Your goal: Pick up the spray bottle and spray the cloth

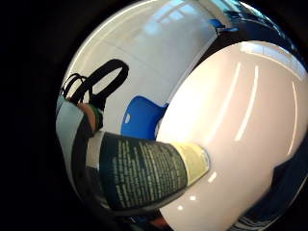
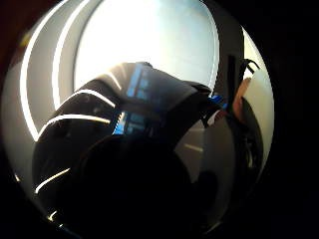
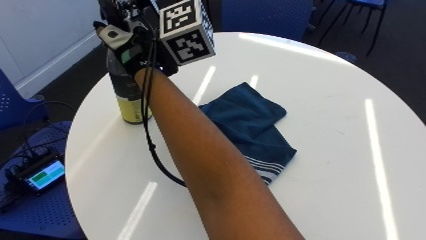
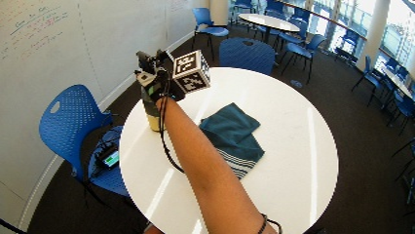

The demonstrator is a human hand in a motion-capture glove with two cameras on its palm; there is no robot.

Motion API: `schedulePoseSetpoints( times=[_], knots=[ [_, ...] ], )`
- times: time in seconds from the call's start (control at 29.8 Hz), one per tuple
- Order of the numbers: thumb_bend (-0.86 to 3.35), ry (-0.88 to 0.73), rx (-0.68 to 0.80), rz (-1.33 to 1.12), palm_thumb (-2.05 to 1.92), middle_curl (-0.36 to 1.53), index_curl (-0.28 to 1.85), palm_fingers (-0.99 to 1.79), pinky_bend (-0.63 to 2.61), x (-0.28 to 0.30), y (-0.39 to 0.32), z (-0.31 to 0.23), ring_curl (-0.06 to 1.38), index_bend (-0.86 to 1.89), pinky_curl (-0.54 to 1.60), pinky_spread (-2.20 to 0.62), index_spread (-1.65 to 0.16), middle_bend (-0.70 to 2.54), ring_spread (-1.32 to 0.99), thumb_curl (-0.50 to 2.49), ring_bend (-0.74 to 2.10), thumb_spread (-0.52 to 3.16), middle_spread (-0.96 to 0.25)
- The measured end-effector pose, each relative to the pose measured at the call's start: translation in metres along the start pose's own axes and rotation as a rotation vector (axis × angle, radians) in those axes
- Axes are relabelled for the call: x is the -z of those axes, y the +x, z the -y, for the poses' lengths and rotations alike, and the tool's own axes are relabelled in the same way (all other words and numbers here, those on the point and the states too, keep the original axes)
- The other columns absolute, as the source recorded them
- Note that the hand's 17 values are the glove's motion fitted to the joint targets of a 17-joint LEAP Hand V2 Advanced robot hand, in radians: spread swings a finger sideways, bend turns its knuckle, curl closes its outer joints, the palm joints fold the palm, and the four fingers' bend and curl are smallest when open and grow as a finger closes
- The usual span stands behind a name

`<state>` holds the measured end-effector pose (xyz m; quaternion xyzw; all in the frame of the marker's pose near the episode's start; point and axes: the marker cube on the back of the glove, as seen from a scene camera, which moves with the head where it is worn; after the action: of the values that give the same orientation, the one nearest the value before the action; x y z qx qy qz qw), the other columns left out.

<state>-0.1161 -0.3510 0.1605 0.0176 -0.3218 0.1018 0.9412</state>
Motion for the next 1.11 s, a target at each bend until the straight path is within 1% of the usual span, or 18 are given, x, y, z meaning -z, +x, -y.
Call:
schedulePoseSetpoints(
  times=[0.1, 0.17, 0.44, 0.67, 0.71, 0.77, 0.81, 1.01, 1.11],
  knots=[
    [-0.03, -0.022, -0.008, 0.020, 0.85, 0.49, 0.55, 1.27, 0.38, -0.003, 0.000, -0.006, 0.44, 0.37, 0.39, -0.26, -0.26, 0.57, -0.24, 0.86, 0.52, 0.43, -0.21],
    [-0.04, -0.028, -0.012, 0.010, 0.84, 0.49, 0.54, 1.18, 0.30, -0.004, 0.003, -0.008, 0.45, 0.32, 0.37, -0.21, -0.27, 0.58, -0.23, 0.85, 0.55, 0.46, -0.21],
    [-0.05, -0.034, -0.026, 0.008, 0.79, 0.49, 0.48, 1.04, 0.17, -0.001, 0.015, -0.013, 0.45, 0.12, 0.34, -0.07, -0.30, 0.54, -0.21, 0.79, 0.59, 0.60, -0.21],
    [-0.06, -0.043, 0.010, -0.012, 0.67, 0.49, 0.36, 0.91, 0.21, 0.004, 0.006, -0.019, 0.46, -0.01, 0.35, 0.00, -0.34, 0.55, -0.20, 0.68, 0.61, 0.80, -0.20],
    [-0.06, -0.046, 0.017, -0.018, 0.65, 0.48, 0.32, 0.83, 0.23, 0.004, 0.003, -0.021, 0.47, -0.08, 0.35, 0.02, -0.34, 0.54, -0.20, 0.66, 0.63, 0.82, -0.20],
    [-0.05, -0.047, 0.032, -0.029, 0.64, 0.48, 0.28, 0.74, 0.27, 0.005, -0.001, -0.024, 0.48, -0.11, 0.37, 0.03, -0.35, 0.52, -0.19, 0.64, 0.66, 0.84, -0.19],
    [-0.06, -0.046, 0.039, -0.032, 0.62, 0.47, 0.26, 0.66, 0.30, 0.006, -0.003, -0.025, 0.48, -0.11, 0.38, 0.05, -0.36, 0.50, -0.19, 0.63, 0.67, 0.85, -0.19],
    [-0.05, -0.056, 0.082, -0.044, 0.60, 0.45, 0.17, 0.43, 0.44, 0.008, -0.015, -0.038, 0.45, -0.02, 0.41, 0.09, -0.38, 0.43, -0.14, 0.56, 0.59, 0.88, -0.15],
    [-0.04, -0.057, 0.110, -0.033, 0.60, 0.44, 0.15, 0.38, 0.48, 0.011, -0.020, -0.050, 0.43, 0.01, 0.41, 0.10, -0.38, 0.43, -0.13, 0.54, 0.55, 0.89, -0.14]
  ],
)
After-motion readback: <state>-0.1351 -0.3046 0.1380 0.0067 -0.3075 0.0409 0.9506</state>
